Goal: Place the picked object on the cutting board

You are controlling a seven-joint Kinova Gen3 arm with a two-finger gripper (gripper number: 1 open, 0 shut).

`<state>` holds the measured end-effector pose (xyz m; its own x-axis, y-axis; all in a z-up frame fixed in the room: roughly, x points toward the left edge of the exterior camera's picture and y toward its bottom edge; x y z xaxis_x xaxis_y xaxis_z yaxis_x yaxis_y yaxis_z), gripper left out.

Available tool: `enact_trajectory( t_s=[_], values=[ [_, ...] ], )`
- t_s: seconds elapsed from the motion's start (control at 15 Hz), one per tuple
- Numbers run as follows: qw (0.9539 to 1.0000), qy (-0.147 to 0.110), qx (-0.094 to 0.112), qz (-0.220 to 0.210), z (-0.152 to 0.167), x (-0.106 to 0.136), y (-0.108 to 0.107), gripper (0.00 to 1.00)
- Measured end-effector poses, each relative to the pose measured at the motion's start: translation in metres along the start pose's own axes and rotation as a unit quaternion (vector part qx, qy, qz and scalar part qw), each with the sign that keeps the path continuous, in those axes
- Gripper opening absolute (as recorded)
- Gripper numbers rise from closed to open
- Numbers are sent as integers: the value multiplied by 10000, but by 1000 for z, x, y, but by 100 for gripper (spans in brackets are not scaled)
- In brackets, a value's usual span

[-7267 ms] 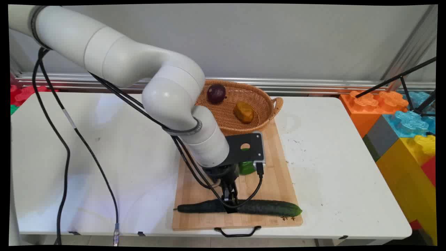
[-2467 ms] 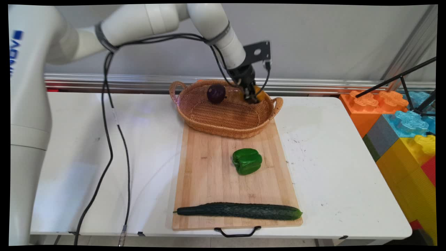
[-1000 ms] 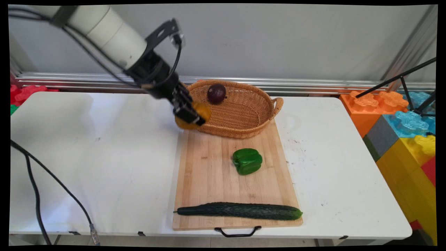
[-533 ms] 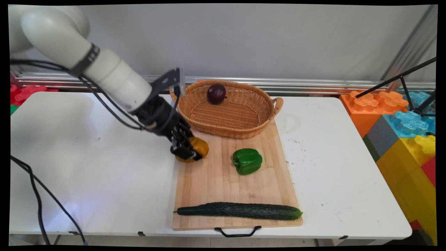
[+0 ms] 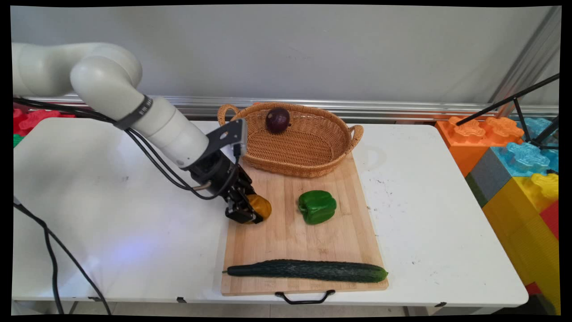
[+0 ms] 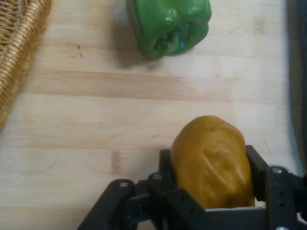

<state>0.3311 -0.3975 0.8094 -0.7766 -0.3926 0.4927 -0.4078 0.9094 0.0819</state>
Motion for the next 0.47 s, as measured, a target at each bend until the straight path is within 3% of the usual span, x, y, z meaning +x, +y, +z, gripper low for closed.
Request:
enact_trajectory(
  t_s=[0.2, 0.27, 0.47],
  values=[
    [10000, 15, -3, 93, 11, 0, -1, 0],
    [9999, 25, -10, 135, 15, 0, -1, 100],
    [9997, 46, -20, 222, 22, 2, 0, 100]
  ],
)
